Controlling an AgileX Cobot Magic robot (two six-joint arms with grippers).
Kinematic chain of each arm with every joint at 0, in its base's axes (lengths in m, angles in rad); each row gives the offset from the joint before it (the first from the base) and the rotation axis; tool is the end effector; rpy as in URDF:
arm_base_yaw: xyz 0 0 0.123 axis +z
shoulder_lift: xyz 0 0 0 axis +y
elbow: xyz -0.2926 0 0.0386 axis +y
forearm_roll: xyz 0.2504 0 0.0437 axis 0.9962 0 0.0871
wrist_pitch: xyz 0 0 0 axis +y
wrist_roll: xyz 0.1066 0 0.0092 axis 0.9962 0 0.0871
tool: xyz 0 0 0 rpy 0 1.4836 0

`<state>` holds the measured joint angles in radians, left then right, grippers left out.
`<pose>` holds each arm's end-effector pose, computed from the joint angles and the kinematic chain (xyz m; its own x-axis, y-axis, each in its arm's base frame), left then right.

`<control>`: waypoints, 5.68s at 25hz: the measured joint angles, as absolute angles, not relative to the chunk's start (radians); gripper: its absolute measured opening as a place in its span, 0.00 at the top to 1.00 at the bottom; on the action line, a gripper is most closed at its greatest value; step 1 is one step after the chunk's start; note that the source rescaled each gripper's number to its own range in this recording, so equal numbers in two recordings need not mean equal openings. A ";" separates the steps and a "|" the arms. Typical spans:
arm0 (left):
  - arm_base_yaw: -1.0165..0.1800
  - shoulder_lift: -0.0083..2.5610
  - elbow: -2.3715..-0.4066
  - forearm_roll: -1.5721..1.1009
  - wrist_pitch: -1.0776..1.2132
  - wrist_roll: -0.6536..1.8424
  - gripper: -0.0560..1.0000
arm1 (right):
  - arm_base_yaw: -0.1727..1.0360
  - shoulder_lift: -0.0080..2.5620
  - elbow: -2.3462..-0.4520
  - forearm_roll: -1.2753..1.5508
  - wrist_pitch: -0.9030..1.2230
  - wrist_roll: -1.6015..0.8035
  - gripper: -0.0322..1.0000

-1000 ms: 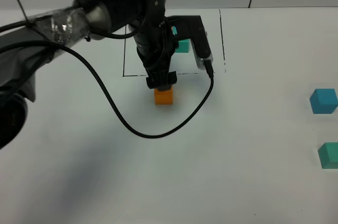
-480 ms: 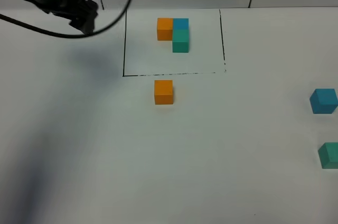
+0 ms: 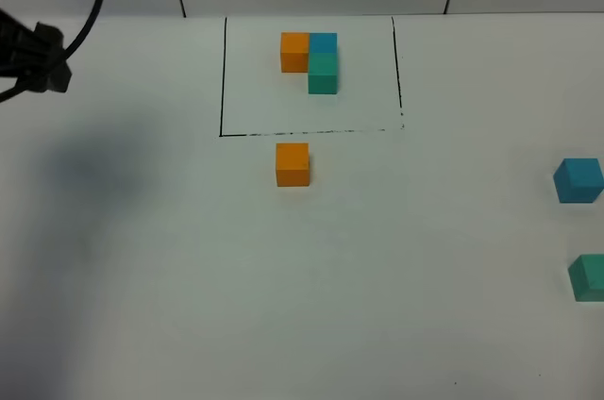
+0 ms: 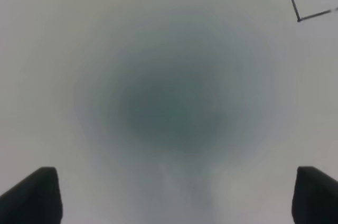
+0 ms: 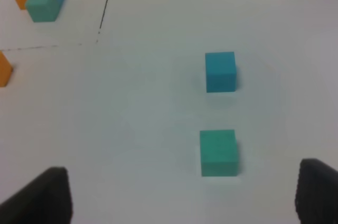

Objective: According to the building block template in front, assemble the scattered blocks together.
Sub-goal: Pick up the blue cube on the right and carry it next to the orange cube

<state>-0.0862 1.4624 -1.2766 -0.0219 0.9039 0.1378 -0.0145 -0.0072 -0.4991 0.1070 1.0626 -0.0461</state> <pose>0.3170 -0.0292 0.3245 -0.8213 0.1954 -0.5359 0.1986 0.9787 0.0523 0.0002 0.0100 0.2711 -0.4503 0.0126 -0.8928 -0.0661 0.9967 0.0474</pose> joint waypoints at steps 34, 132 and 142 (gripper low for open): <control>-0.086 0.173 -0.556 0.000 1.103 -0.046 0.10 | -0.015 -0.007 -0.499 0.107 1.063 -0.046 0.26; -0.031 -0.005 -0.505 -0.093 1.047 0.053 0.21 | -0.023 1.885 -1.075 0.011 0.601 -0.176 0.20; -0.031 -0.005 -0.505 -0.093 1.047 0.054 0.21 | -0.023 1.900 -1.075 0.012 0.571 -0.177 0.20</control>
<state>-0.0311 -0.0046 -0.5051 -0.0934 1.0469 0.0538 -0.0227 1.9005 -1.0749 0.0123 0.5711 -0.1773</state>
